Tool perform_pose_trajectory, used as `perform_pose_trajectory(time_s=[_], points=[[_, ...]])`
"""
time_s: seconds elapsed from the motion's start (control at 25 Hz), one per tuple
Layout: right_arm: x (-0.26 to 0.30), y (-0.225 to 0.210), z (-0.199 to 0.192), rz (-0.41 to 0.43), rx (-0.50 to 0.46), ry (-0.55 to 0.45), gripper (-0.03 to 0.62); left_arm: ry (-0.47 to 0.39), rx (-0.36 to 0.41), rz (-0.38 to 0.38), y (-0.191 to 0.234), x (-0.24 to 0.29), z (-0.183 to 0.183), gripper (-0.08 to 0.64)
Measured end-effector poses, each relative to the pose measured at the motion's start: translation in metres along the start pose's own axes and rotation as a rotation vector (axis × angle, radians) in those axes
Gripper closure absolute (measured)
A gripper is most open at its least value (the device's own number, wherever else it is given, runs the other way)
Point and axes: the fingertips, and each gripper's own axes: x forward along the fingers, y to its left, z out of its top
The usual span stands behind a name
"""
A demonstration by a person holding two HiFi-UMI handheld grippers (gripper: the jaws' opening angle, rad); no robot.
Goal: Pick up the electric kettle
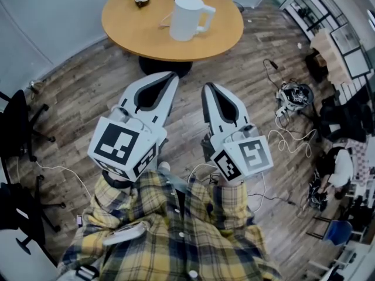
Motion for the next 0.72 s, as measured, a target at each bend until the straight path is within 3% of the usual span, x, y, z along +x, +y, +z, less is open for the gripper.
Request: perform_pose_trajectory(time_s=[0.72], points=[[0.159,-0.050,-0.005,-0.093,-0.001,0.017,0.560,0.024,-0.005,-0.058,0.147,0.094,0.009,0.557]])
